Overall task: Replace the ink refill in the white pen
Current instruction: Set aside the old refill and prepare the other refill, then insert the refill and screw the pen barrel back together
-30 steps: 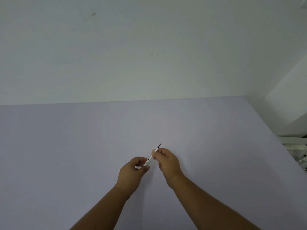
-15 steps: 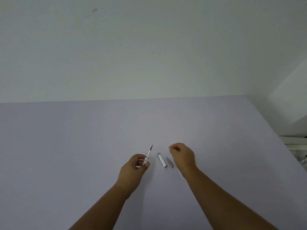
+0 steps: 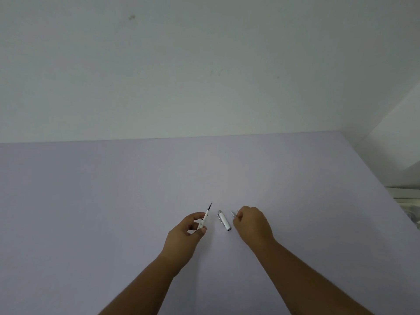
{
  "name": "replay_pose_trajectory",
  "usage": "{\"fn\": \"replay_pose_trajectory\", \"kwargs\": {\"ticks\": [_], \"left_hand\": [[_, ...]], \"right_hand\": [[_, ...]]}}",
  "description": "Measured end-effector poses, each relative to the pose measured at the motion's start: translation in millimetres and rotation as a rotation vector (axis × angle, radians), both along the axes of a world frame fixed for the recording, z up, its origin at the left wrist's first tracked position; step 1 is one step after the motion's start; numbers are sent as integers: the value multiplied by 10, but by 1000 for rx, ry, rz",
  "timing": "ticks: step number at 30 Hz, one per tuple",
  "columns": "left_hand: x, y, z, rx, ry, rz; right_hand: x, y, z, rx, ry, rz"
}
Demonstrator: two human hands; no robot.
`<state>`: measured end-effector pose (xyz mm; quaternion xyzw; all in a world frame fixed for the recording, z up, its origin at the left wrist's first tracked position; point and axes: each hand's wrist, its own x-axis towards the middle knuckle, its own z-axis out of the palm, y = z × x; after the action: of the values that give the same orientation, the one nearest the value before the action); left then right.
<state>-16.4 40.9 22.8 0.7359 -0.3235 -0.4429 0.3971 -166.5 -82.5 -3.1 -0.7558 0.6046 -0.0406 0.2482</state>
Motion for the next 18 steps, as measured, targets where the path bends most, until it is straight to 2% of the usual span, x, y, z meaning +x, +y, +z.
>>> {"fn": "replay_pose_trajectory", "kwargs": {"ticks": [3, 5, 7, 9, 18], "left_hand": [[-3, -6, -7, 5, -32, -11], [-15, -17, -6, 14, -60, -28], [-32, -35, 0, 22, -80, -45], [-45, -51, 7, 29, -96, -55], [-73, -45, 81, 3, -97, -55]], "right_hand": [[56, -32, 162, 114, -436, -216], [118, -36, 283, 277, -744, -281], [178, -18, 380, 398, -953, -304], [215, 8, 432, 433, -1011, -305], [202, 109, 478, 438, -972, -291]]}}
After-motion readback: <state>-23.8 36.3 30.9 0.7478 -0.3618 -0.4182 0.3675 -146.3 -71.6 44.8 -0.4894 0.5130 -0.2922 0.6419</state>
